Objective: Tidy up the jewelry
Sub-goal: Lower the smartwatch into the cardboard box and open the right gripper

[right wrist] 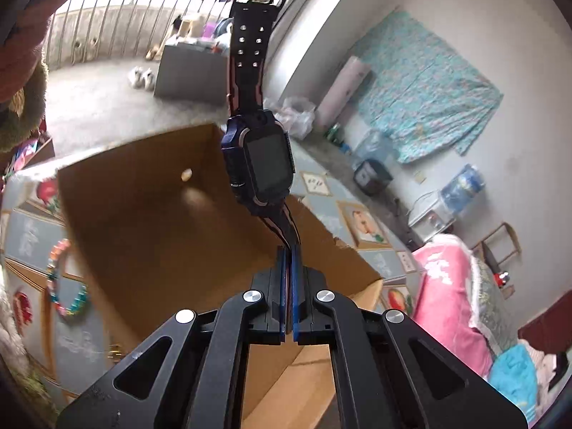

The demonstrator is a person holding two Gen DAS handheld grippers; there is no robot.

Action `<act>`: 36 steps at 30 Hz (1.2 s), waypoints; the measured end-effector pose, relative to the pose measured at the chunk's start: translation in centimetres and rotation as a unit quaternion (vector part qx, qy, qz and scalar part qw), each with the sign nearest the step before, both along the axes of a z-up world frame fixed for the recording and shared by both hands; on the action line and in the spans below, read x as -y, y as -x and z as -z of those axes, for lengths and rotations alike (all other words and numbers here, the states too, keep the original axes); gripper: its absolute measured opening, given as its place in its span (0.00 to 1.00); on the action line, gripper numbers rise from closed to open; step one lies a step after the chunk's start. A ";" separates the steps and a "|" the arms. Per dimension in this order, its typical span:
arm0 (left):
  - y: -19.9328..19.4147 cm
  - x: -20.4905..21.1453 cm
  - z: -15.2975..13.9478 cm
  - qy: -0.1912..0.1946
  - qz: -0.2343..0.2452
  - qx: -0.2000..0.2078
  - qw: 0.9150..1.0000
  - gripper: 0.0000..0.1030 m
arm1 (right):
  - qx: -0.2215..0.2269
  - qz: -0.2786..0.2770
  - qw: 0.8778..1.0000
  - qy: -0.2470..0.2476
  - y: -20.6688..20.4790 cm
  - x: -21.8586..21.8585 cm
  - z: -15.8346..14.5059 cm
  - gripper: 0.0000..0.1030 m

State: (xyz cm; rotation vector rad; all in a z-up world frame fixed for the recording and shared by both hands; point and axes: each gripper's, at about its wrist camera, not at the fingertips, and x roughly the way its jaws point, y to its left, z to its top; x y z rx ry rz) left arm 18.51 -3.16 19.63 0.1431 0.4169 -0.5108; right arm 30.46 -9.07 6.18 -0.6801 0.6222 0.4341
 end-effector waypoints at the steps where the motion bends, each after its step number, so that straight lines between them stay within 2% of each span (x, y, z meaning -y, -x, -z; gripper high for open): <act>1: -1.4 0.0 1.0 -0.004 -0.007 -0.016 1.000 0.01 | -0.025 -0.004 1.000 -0.001 -1.6 0.1 0.8 0.01; 6: -7.4 -0.3 6.3 -0.031 -0.032 -0.104 0.994 0.01 | -0.118 -0.014 0.993 0.020 -7.6 0.1 4.7 0.01; 8: -8.7 -0.2 8.3 -0.059 -0.039 -0.135 0.988 0.00 | -0.150 -0.017 0.987 0.046 -9.2 -0.3 6.1 0.01; 11: -9.9 0.1 10.7 -0.097 -0.052 -0.178 0.978 0.00 | -0.173 -0.015 0.983 0.061 -10.3 -0.6 6.7 0.01; 13: -10.2 -0.1 11.5 -0.108 -0.064 -0.190 0.974 0.00 | -0.184 -0.004 0.980 0.079 -11.0 -0.7 7.3 0.02; 18: -9.4 -0.7 10.8 -0.109 -0.075 -0.185 0.974 0.03 | -0.188 0.000 0.981 0.044 -10.6 0.3 6.3 0.03; 23: -7.4 -1.4 9.0 -0.098 -0.086 -0.164 0.978 0.19 | -0.171 0.017 0.985 -0.010 -7.9 2.7 2.6 0.11; 26: -6.2 -1.9 8.0 -0.090 -0.095 -0.161 0.978 0.27 | -0.179 0.032 0.982 -0.054 -6.8 4.1 0.7 0.13; 28: -5.2 -2.6 7.4 -0.074 -0.102 -0.160 0.979 0.44 | -0.205 0.048 0.973 -0.099 -6.9 4.9 -0.2 0.18; 29: -4.5 -3.1 7.1 -0.060 -0.108 -0.159 0.980 0.48 | -0.221 0.056 0.966 -0.125 -7.0 5.1 -0.6 0.19; 30: -3.9 -3.5 6.8 -0.050 -0.114 -0.158 0.979 0.58 | -0.237 0.062 0.958 -0.149 -7.2 5.2 -1.0 0.21; 31: -3.3 -4.0 6.5 -0.042 -0.122 -0.157 0.979 0.65 | -0.249 0.066 0.952 -0.165 -7.6 4.9 -1.2 0.23; 32: -2.5 -4.6 6.3 -0.032 -0.133 -0.156 0.978 0.67 | -0.264 0.069 0.945 -0.181 -7.6 4.6 -1.4 0.24; 34: -1.1 -5.7 6.1 -0.016 -0.150 -0.155 0.976 0.77 | -0.290 0.074 0.933 -0.198 -7.5 3.6 -1.5 0.29; 36: 0.2 -6.9 6.2 0.001 -0.170 -0.156 0.973 0.84 | -0.313 0.082 0.927 -0.190 -8.3 2.2 -0.6 0.29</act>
